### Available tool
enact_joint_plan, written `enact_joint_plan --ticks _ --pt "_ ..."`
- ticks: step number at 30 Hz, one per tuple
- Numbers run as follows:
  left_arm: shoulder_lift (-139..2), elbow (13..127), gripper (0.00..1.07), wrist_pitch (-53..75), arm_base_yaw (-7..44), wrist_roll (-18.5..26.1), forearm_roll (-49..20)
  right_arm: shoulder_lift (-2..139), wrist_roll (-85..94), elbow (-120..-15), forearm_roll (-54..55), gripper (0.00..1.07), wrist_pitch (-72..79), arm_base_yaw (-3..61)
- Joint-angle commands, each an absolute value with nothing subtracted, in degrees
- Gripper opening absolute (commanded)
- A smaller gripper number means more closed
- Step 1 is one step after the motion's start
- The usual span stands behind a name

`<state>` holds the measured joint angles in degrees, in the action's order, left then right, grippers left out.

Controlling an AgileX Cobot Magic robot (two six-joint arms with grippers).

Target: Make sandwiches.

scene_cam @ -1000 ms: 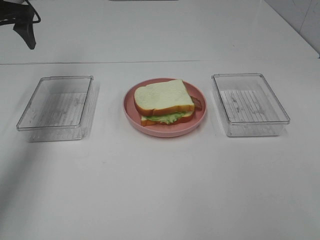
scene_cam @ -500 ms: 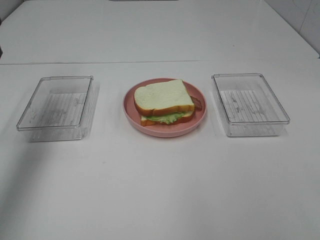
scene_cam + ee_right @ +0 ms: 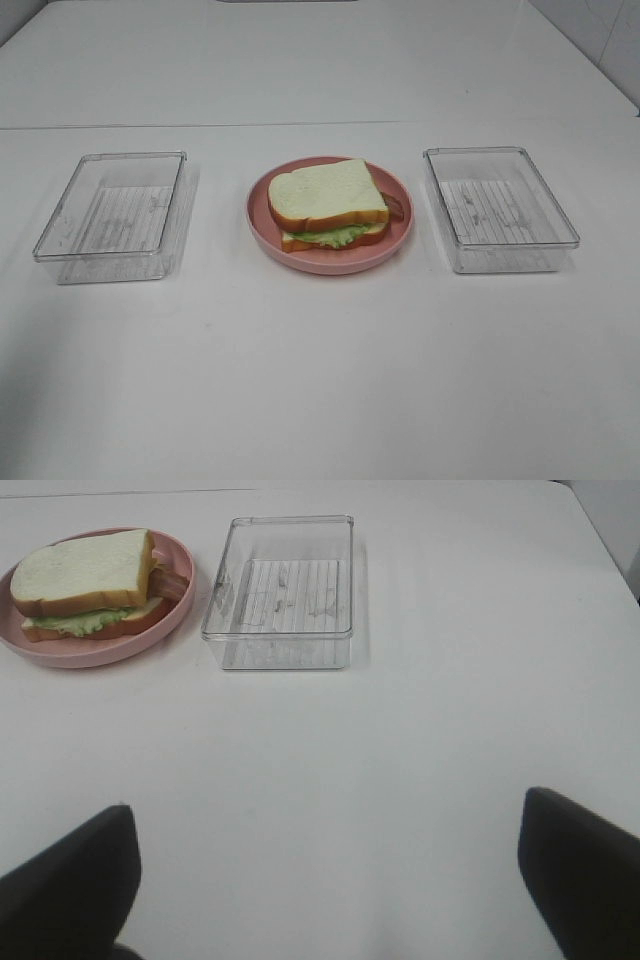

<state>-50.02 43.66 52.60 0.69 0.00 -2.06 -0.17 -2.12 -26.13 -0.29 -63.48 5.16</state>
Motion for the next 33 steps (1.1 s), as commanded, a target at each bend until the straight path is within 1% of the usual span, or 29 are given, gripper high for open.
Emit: enact_joint_plan --ticks 1,2,4,5,7,8,10,12,13,16,18,20,21,31,33 --pt "-39.3 37.5 0.95 51.9 0.9 0.0 -2.2 -1.7 -1.8 -26.0 -0.7 0.96 -63.0 5.0" --pt "-39.3 37.5 0.95 51.9 0.9 0.0 -2.2 -1.7 -1.8 -26.0 -0.7 0.96 -63.0 5.0" --pt "-29.9 33.5 0.95 52.3 0.9 0.0 -2.2 -1.7 -1.8 -26.0 -0.7 0.96 -63.0 5.0" --pt "-29.9 33.5 0.95 52.3 0.9 0.0 -2.2 -1.7 -1.8 -26.0 -0.7 0.96 -63.0 5.0" --pt "-19.0 30.9 0.95 54.7 0.9 0.0 -2.5 -1.7 -1.8 -26.0 -0.7 0.96 -63.0 5.0" --pt "-19.0 30.9 0.95 54.7 0.9 0.0 -2.5 -1.7 -1.8 -26.0 -0.7 0.96 -63.0 5.0" --pt "-11.7 31.1 0.95 55.9 0.9 0.0 -3.2 -1.7 -1.8 -26.0 -0.7 0.96 -63.0 5.0" --pt "-10.0 31.2 0.95 56.3 0.9 0.0 -3.3 -1.7 -1.8 -26.0 -0.7 0.96 -63.0 5.0" --pt "-6.6 31.2 0.95 57.9 0.9 0.0 -3.7 -1.7 -1.8 -26.0 -0.7 0.96 -63.0 5.0" --pt "-5.5 31.1 0.95 59.1 0.9 0.3 -3.8 -1.7 -1.8 -26.0 -0.7 0.96 -63.0 5.0" --pt "-1.8 30.0 0.95 62.1 0.9 2.5 -5.2 -1.7 -1.8 -26.0 -0.7 0.96 -63.0 5.0" --pt "0.3 30.0 0.95 61.9 0.9 2.8 -6.4 -1.7 -1.8 -26.0 -0.7 0.96 -63.0 5.0" --pt "1.7 30.0 0.95 61.4 0.9 2.9 -5.8 -1.7 -1.8 -26.0 -0.7 0.96 -63.0 5.0" --pt "1.2 29.6 0.95 61.8 0.7 2.9 -4.6 -1.7 -1.8 -26.0 -0.5 0.96 -63.0 5.0" --pt "1.2 29.5 0.95 61.8 0.7 2.1 -3.8 -1.7 -1.8 -26.0 -0.5 0.96 -63.0 5.0"
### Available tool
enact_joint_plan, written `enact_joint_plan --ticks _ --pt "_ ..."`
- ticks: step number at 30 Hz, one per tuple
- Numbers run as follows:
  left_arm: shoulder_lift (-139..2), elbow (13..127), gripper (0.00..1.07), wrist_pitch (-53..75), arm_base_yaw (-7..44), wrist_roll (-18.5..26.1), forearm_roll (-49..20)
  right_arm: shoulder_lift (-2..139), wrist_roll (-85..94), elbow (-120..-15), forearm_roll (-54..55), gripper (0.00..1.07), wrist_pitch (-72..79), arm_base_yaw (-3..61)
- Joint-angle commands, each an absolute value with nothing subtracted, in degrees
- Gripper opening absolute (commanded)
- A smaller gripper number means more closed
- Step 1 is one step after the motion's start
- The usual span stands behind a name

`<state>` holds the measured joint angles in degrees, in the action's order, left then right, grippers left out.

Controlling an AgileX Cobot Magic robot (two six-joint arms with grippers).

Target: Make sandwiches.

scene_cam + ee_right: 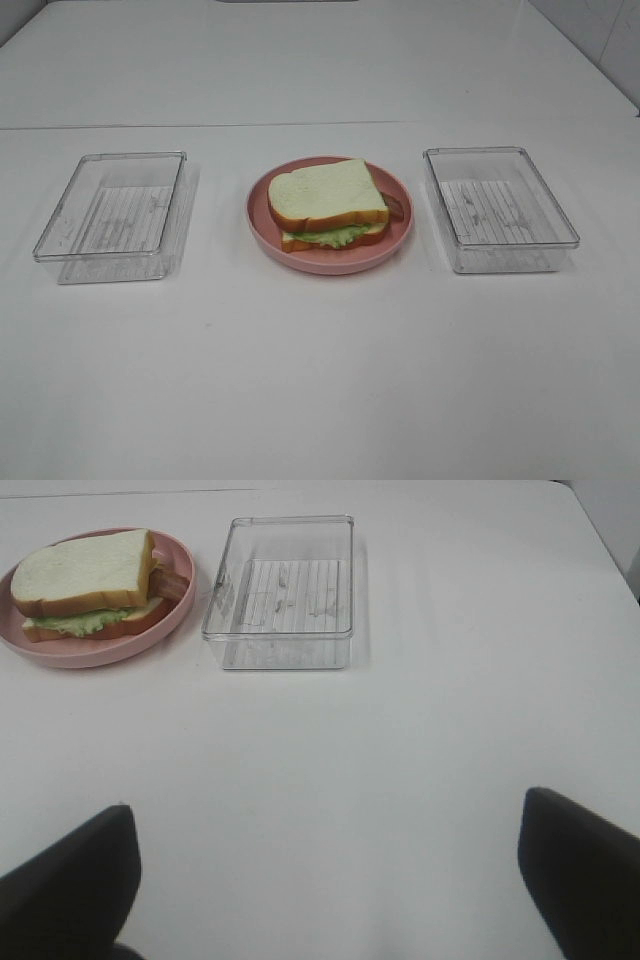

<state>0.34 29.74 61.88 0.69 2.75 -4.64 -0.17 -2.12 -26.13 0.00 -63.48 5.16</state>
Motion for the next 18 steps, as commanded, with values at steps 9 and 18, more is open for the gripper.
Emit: enact_joint_plan --ticks 9,18 --pt "1.2 29.5 0.95 61.7 0.7 1.8 -3.7 -1.7 -1.8 -26.0 -0.5 0.96 -63.0 5.0" --pt "1.2 29.5 0.95 61.7 0.7 1.7 -3.7 -1.7 -1.8 -26.0 -0.5 0.96 -63.0 5.0"
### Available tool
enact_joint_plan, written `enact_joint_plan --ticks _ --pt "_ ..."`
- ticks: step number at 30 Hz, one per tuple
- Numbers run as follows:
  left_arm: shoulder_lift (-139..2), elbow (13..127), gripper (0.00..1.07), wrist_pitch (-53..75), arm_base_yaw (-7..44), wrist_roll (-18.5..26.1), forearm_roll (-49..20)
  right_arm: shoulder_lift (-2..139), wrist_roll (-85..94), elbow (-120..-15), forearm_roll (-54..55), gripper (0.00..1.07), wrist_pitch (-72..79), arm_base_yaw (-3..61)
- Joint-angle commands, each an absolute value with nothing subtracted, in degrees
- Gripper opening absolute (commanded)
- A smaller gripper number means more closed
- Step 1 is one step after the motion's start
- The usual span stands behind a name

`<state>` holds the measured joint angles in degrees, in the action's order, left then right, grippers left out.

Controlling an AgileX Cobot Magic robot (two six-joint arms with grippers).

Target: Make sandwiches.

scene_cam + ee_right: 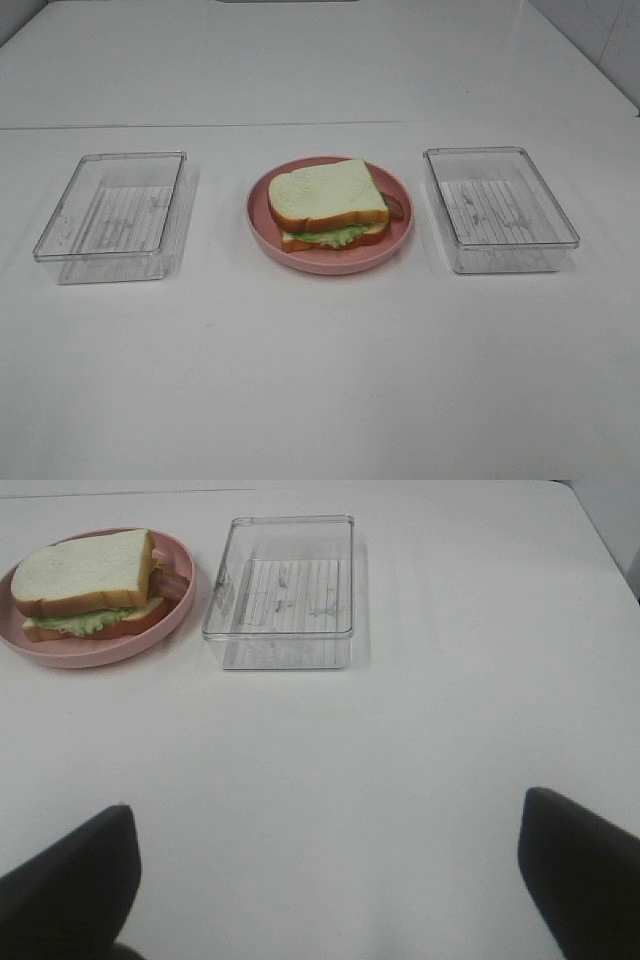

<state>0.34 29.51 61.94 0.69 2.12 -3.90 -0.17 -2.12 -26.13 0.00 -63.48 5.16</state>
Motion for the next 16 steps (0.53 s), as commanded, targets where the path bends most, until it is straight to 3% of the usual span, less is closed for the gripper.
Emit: enact_joint_plan --ticks 1,16 --pt "1.2 29.5 0.95 61.7 0.7 1.7 -3.7 -1.7 -1.8 -26.0 -0.5 0.96 -63.0 5.0" --pt "1.4 29.5 0.95 61.7 0.7 1.7 -3.7 -1.7 -1.8 -26.0 -0.5 0.96 -63.0 5.0"
